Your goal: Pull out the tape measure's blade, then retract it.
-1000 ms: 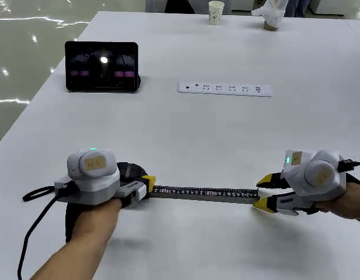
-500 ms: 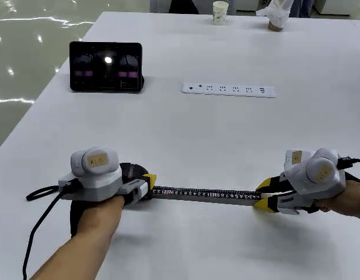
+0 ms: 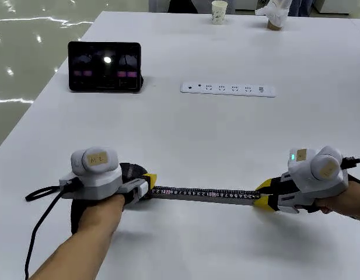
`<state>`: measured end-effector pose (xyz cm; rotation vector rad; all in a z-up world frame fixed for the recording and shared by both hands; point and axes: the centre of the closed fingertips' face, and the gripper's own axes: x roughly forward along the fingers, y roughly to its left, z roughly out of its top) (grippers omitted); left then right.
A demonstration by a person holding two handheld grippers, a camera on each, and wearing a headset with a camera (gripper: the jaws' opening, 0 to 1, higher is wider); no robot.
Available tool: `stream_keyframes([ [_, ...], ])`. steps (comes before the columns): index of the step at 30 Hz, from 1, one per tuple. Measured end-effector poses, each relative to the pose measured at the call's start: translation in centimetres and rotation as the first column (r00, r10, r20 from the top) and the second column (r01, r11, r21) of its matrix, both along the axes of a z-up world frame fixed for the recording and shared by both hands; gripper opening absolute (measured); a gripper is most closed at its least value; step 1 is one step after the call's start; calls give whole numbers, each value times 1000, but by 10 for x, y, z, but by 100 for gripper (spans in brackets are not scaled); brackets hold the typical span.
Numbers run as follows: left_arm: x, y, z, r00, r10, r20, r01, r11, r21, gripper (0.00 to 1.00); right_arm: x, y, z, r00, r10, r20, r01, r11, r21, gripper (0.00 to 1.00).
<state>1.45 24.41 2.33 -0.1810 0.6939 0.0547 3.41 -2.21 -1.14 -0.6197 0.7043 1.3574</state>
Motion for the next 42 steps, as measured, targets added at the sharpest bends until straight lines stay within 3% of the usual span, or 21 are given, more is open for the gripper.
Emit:
stream_keyframes([
  [9, 0, 1, -1, 1000, 4, -20, -4, 1000, 9, 60, -3, 1, 1, 1000, 7, 3, -7, 1000, -4, 10],
  [20, -1, 0, -2, 998, -5, -69, 6, 1000, 18, 58, -4, 0, 2, 1000, 6, 3, -6, 1000, -8, 9],
  [24, -2, 2, -2, 998, -8, -69, 10, 999, 35, 57, -4, 0, 2, 1000, 7, 4, -7, 1000, -12, 9],
  [42, -1, 3, -4, 997, -13, -79, 15, 1000, 24, 55, -1, -1, 0, 1000, 18, 5, -18, 999, -29, 9],
])
